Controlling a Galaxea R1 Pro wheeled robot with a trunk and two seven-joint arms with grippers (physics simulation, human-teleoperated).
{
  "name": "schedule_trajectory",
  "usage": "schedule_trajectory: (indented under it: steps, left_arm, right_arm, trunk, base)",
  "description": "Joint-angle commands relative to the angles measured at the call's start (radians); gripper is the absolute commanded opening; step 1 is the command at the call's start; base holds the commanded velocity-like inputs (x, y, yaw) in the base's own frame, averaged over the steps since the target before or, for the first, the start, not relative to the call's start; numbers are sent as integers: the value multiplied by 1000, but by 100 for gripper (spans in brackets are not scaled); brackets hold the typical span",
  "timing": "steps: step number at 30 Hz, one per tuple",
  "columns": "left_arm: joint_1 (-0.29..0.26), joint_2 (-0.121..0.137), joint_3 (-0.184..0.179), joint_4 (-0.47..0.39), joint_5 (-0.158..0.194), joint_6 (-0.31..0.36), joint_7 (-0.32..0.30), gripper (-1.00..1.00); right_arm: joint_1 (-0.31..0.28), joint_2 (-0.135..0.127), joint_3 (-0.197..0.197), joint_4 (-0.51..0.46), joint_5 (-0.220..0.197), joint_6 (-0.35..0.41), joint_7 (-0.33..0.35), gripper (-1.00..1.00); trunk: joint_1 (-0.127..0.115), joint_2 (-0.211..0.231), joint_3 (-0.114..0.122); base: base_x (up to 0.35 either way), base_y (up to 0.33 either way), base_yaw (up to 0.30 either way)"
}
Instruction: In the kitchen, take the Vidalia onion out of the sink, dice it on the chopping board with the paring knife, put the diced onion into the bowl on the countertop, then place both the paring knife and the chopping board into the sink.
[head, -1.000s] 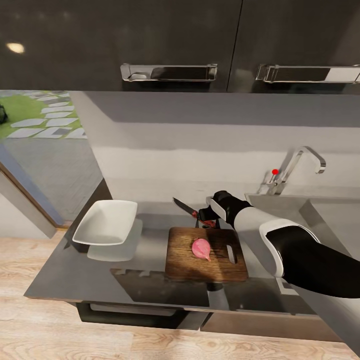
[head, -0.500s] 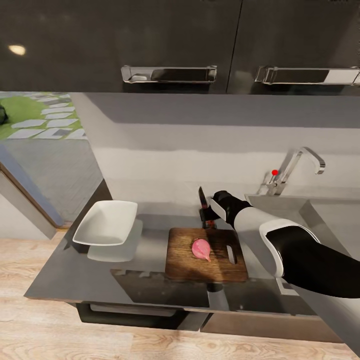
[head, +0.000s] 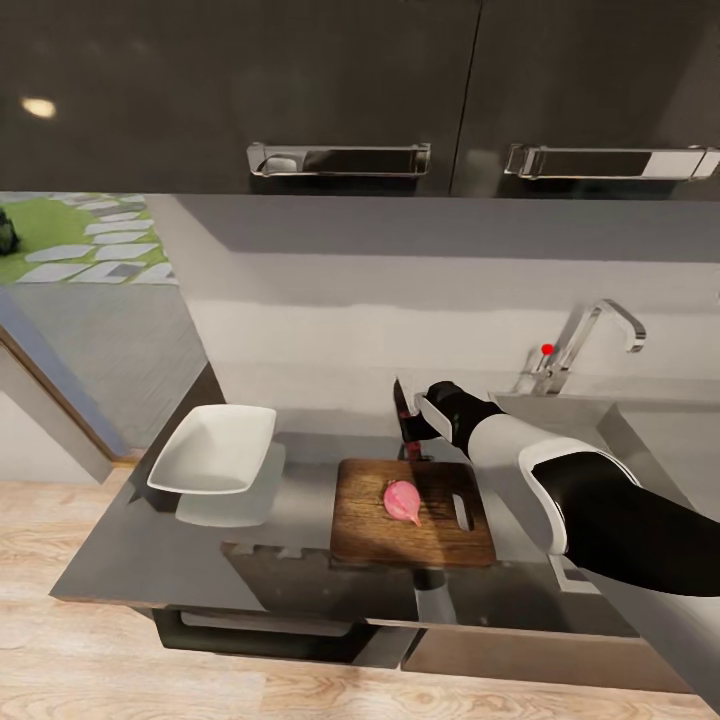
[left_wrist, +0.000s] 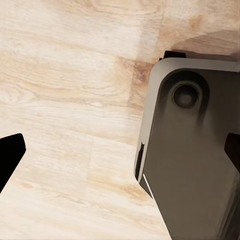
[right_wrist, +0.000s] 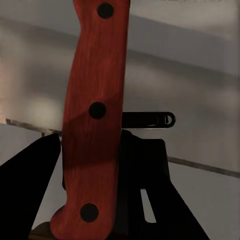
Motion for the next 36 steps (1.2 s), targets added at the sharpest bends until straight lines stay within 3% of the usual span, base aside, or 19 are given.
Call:
schedule_trajectory:
  steps: [1,15,36]
  left_arm:
    - [-2,0,-7,4,7,-7,1,100]
    - [-2,-2,-7,4,7,-7,1,100]
    - [-2,-21,-8,4,7,-7,-1,100]
  right_arm:
    - [-1,0,7,-1,-11,5,-5,-100]
    - [-1,0,7,-3,-11,4,-8,-100]
    - [-1,0,7,-5,-9,5,-8,-100]
  trunk:
    - [1,-2,-2]
    - [1,-2,0]
    - [1,-2,32]
  base:
    - [0,0,0]
    - [0,0,0]
    - [0,0,0]
